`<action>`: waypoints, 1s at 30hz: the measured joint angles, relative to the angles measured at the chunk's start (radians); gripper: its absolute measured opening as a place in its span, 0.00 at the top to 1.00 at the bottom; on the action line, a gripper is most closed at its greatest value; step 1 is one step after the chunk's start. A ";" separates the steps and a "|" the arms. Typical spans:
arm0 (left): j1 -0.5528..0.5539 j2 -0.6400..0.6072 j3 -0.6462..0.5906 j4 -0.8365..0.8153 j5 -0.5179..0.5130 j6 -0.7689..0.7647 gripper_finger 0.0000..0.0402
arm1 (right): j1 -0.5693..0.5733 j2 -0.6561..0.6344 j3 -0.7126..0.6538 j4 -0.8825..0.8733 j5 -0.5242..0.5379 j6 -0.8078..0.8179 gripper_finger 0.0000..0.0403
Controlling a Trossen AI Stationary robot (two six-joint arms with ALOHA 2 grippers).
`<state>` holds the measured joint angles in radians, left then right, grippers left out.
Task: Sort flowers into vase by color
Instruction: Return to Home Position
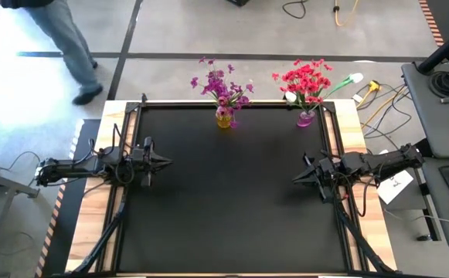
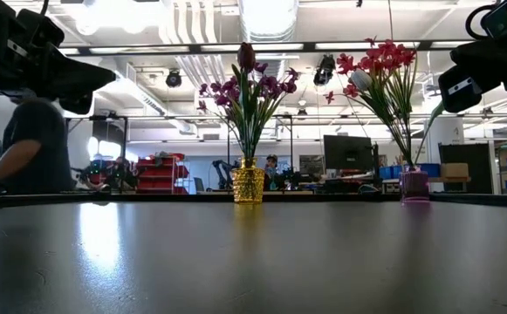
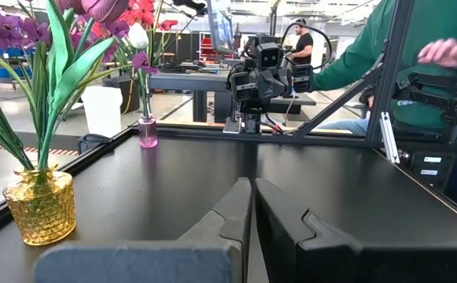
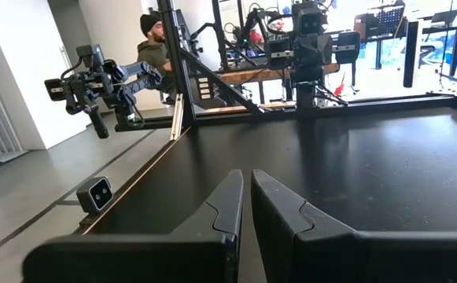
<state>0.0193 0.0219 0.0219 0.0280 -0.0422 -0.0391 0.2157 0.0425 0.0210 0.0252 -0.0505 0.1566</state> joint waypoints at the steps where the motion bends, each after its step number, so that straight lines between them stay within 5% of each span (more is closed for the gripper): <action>1: 0.000 0.000 0.000 0.000 0.000 0.000 0.99 | 0.000 0.000 0.000 0.000 0.000 0.000 0.94; 30: 0.000 0.000 0.000 0.000 0.000 0.000 0.99 | 0.000 -0.041 -0.008 -0.008 0.002 0.000 0.94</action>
<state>0.0193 0.0219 0.0219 0.0280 -0.0422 -0.0395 0.2153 0.0013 0.0128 0.0174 -0.0490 0.1562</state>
